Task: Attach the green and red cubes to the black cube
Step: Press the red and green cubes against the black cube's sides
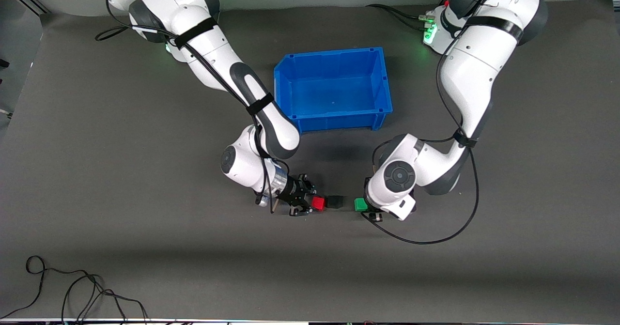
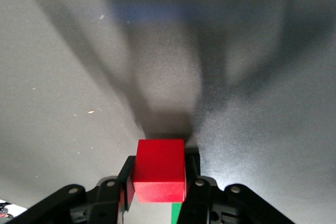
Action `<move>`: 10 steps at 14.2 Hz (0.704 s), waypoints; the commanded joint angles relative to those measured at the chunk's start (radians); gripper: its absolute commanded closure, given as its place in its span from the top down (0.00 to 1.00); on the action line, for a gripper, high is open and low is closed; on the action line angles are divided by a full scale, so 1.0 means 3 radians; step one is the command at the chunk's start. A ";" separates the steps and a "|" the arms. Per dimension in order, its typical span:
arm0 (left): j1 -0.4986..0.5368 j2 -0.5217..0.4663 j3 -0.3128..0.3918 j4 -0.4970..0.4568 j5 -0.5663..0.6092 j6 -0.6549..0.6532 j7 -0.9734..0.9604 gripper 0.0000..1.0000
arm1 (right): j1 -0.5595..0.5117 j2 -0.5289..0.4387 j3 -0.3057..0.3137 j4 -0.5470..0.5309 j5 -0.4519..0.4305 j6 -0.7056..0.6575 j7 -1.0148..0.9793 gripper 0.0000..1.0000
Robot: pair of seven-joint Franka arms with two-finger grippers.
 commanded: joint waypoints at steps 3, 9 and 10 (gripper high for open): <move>-0.0150 0.0086 0.0057 0.0125 0.0020 0.0101 -0.0078 0.00 | 0.0114 0.0090 -0.0014 0.0111 0.0070 0.0062 0.0062 0.17; -0.0252 0.0198 0.0057 0.0268 0.0020 0.0101 -0.0083 0.00 | 0.0165 0.0090 -0.0014 0.0106 0.0029 0.0057 0.0016 0.17; -0.0257 0.0203 0.0057 0.0268 0.0020 0.0101 -0.0083 0.00 | 0.0170 0.0090 -0.0014 0.0106 0.0024 0.0057 0.0011 0.17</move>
